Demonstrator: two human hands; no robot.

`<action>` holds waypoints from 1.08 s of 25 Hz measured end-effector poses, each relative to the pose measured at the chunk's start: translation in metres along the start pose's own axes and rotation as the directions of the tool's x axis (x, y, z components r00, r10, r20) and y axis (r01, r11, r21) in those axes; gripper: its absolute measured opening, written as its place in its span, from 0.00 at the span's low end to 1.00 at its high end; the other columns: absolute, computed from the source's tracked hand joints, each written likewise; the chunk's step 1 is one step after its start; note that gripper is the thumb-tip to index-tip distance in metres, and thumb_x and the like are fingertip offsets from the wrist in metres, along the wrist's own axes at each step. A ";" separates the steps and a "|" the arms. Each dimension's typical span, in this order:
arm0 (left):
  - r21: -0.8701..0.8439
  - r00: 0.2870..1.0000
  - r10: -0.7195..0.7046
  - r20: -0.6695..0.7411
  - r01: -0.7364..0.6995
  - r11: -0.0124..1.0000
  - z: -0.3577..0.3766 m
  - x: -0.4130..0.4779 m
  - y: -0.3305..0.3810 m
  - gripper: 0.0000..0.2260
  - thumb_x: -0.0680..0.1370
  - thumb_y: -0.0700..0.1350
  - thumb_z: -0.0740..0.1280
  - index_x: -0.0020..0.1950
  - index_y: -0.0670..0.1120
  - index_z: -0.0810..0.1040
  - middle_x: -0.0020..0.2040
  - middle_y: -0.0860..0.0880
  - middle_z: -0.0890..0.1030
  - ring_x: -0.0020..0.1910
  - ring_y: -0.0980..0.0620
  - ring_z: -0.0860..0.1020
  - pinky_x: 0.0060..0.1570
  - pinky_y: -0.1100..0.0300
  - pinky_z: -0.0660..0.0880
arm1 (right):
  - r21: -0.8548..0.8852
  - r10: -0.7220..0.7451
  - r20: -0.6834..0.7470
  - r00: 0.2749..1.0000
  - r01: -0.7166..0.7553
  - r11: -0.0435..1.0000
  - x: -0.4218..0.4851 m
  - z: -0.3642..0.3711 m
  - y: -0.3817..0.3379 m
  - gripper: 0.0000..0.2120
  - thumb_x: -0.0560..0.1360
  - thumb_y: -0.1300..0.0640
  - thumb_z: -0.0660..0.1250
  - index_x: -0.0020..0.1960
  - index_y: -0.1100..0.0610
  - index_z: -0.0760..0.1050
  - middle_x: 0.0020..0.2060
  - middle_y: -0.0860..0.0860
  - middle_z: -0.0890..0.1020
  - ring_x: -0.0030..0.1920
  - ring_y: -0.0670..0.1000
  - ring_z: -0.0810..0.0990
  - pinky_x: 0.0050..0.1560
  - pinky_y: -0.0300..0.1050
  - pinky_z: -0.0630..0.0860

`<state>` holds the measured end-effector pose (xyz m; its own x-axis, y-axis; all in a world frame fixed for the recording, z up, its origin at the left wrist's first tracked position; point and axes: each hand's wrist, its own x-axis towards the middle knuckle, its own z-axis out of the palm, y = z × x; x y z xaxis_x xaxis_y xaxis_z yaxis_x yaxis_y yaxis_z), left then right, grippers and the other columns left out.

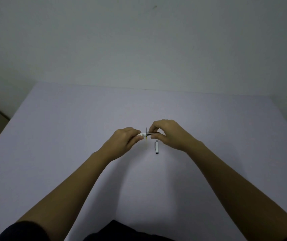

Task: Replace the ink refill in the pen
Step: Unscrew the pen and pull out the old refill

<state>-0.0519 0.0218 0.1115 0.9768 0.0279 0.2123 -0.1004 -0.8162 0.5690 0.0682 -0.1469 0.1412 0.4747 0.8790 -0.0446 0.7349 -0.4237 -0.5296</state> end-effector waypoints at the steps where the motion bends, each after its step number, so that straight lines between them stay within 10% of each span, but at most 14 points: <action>1: -0.006 1.000 0.000 -0.010 0.000 1.000 -0.001 0.000 0.000 0.09 0.78 0.45 0.63 0.49 0.40 0.79 0.36 0.44 0.79 0.33 0.51 0.71 0.35 0.62 0.66 | 0.003 -0.016 -0.012 1.000 0.016 1.000 -0.001 -0.001 0.000 0.08 0.74 0.56 0.67 0.52 0.56 0.77 0.47 0.50 0.82 0.45 0.45 0.75 0.52 0.44 0.73; 7: -0.014 1.000 0.021 -0.003 -0.021 1.000 -0.007 -0.001 0.000 0.07 0.78 0.45 0.63 0.49 0.43 0.79 0.34 0.53 0.73 0.31 0.60 0.69 0.34 0.72 0.61 | -0.002 0.090 0.062 0.994 -0.090 0.996 -0.001 -0.001 -0.002 0.13 0.79 0.52 0.59 0.49 0.55 0.81 0.43 0.51 0.86 0.41 0.53 0.81 0.44 0.47 0.75; 13: 0.011 1.000 -0.009 -0.023 0.009 1.000 -0.005 -0.001 -0.003 0.10 0.79 0.45 0.62 0.47 0.40 0.78 0.36 0.44 0.78 0.33 0.48 0.73 0.35 0.58 0.68 | 0.039 0.050 -0.026 0.998 -0.049 0.998 0.001 -0.007 -0.009 0.14 0.74 0.50 0.67 0.56 0.55 0.79 0.49 0.50 0.85 0.49 0.47 0.80 0.53 0.40 0.71; 27: 0.003 0.999 0.021 -0.033 -0.021 1.000 -0.007 -0.001 0.002 0.09 0.79 0.45 0.62 0.49 0.41 0.78 0.37 0.46 0.78 0.34 0.52 0.71 0.36 0.61 0.67 | 0.087 0.111 0.016 0.994 -0.112 0.990 0.004 -0.014 -0.012 0.06 0.74 0.52 0.68 0.45 0.53 0.81 0.41 0.51 0.86 0.36 0.46 0.79 0.42 0.41 0.76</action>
<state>-0.0545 0.0245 0.1181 0.9677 0.0297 0.2505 -0.1203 -0.8185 0.5617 0.0681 -0.1415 0.1587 0.5458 0.8297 -0.1166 0.6322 -0.4992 -0.5925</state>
